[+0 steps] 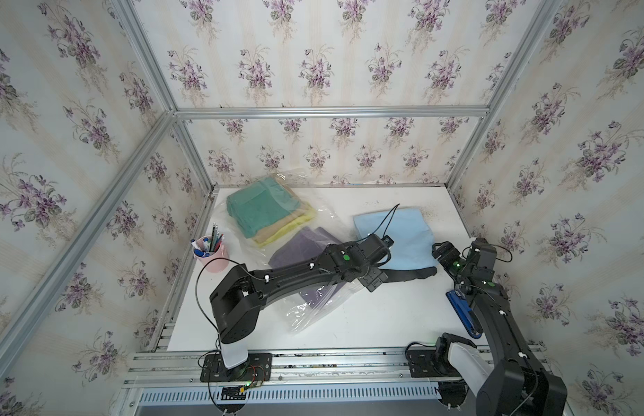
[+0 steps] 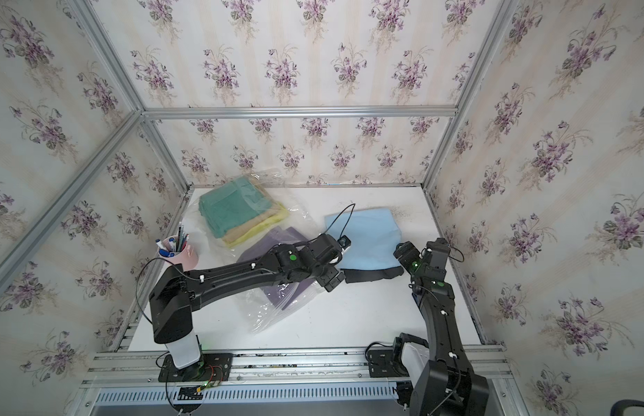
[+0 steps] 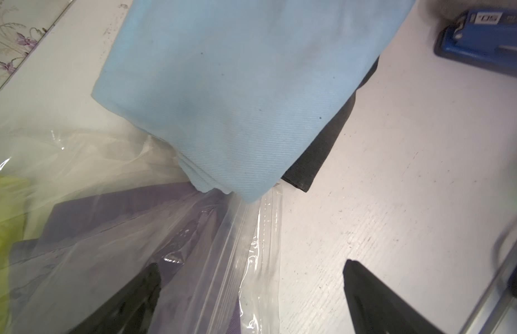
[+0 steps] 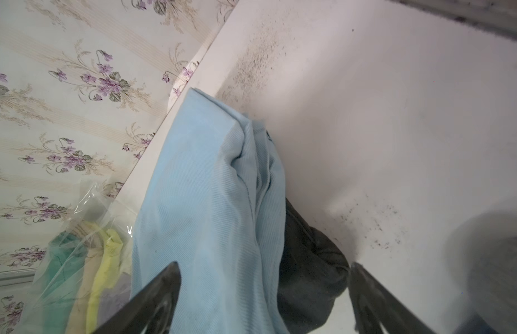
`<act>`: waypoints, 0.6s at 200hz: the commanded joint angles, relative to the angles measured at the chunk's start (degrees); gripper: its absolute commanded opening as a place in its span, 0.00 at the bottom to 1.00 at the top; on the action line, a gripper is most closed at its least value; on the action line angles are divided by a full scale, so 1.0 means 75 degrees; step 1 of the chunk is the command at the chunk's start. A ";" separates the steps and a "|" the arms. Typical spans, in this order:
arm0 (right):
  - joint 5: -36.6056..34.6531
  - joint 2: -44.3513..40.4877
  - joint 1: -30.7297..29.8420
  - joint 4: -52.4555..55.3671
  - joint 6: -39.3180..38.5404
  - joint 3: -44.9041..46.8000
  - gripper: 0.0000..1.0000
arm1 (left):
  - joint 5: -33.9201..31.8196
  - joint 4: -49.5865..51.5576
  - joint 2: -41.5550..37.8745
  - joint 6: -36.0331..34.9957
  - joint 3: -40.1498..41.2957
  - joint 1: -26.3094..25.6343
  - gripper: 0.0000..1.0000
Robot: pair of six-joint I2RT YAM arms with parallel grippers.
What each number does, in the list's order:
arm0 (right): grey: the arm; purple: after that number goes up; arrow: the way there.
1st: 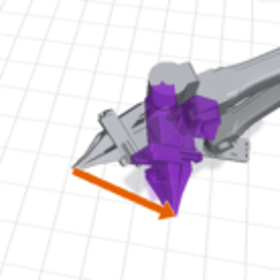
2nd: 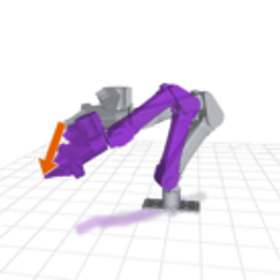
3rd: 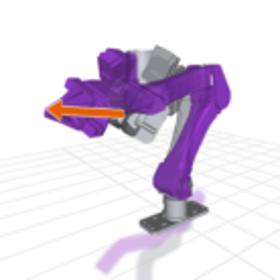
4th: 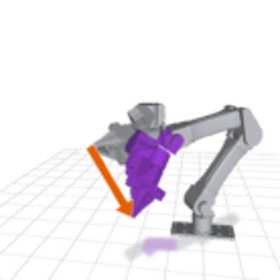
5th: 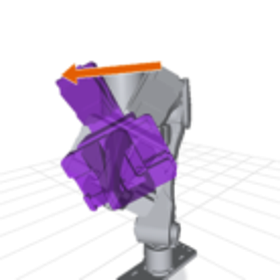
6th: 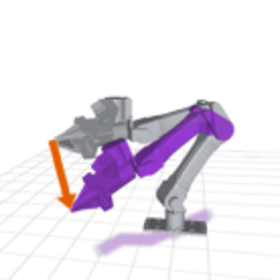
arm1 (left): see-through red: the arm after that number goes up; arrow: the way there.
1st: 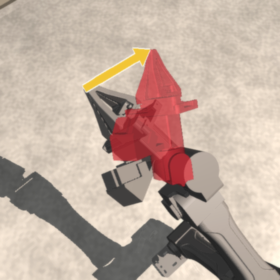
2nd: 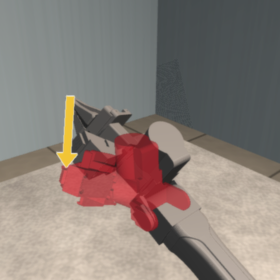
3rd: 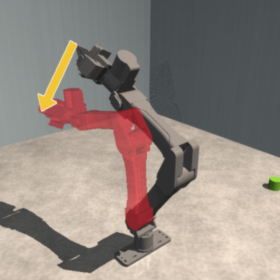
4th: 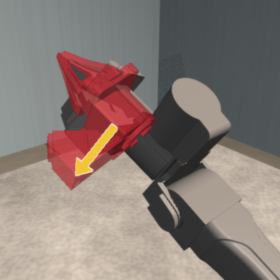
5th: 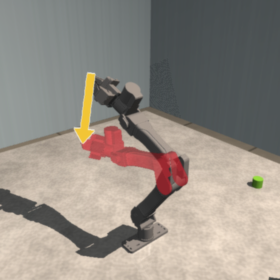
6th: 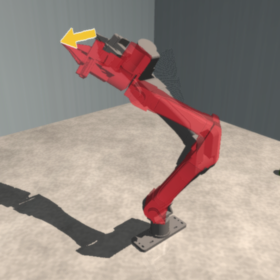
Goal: Take the trousers out of the vacuum bag
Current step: Place the trousers at the center of the board.
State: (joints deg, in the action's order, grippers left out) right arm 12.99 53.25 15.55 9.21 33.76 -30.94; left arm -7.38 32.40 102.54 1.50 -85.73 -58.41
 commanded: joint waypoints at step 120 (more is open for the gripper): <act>0.3361 0.1163 -0.0567 -0.1732 -0.0284 -0.0244 0.59 | 0.2103 -0.0462 0.2193 0.2027 -0.2280 0.0699 0.64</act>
State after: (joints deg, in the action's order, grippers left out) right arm 35.27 59.53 11.53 1.19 28.97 -34.30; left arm 7.84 31.03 116.05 14.59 -100.68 -53.12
